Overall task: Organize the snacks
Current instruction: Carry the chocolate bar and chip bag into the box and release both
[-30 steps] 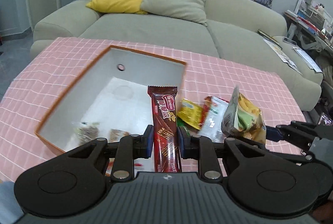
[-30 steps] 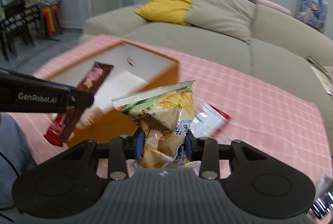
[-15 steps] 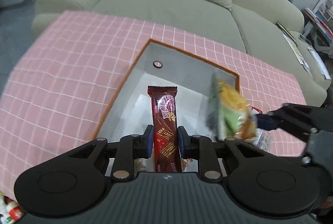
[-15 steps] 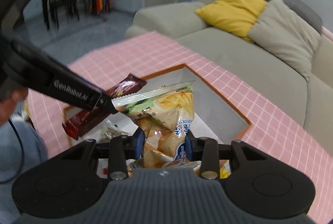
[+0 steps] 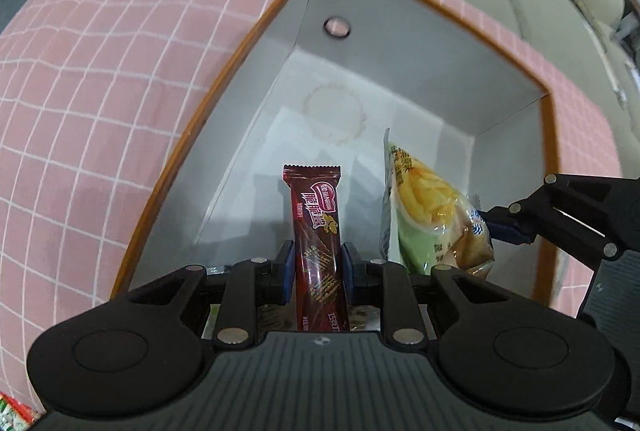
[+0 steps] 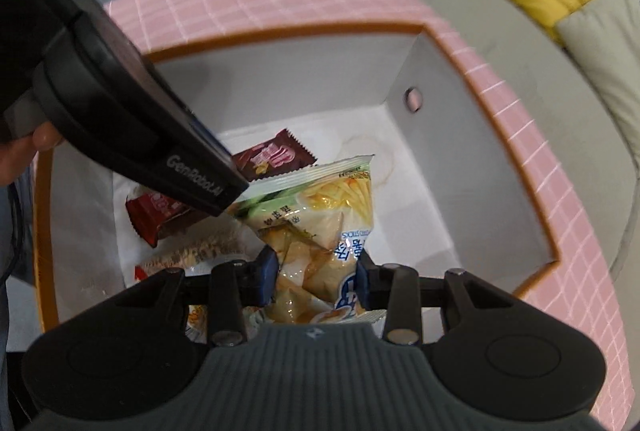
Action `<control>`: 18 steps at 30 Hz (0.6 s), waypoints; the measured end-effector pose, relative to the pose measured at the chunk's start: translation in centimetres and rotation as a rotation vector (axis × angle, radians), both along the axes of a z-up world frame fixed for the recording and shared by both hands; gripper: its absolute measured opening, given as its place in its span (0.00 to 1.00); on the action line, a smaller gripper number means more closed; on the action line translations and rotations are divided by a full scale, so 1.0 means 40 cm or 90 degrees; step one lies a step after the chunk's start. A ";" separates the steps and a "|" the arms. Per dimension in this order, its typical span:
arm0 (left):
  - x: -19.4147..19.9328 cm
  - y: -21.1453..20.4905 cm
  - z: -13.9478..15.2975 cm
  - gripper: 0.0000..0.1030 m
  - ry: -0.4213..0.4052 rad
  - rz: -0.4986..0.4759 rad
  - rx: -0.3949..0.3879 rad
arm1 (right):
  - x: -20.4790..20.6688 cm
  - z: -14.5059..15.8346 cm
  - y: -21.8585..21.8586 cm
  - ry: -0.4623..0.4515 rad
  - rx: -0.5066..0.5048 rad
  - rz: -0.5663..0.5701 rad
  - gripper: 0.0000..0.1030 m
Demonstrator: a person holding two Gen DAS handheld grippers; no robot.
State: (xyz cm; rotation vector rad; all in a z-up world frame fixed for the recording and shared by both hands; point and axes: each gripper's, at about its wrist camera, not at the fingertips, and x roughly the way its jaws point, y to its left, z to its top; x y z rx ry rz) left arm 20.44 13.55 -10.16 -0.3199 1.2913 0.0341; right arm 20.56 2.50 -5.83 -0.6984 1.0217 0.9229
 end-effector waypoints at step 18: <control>-0.009 -0.003 -0.042 0.26 0.124 -0.055 0.044 | 0.015 -0.056 0.066 0.151 -0.054 0.032 0.36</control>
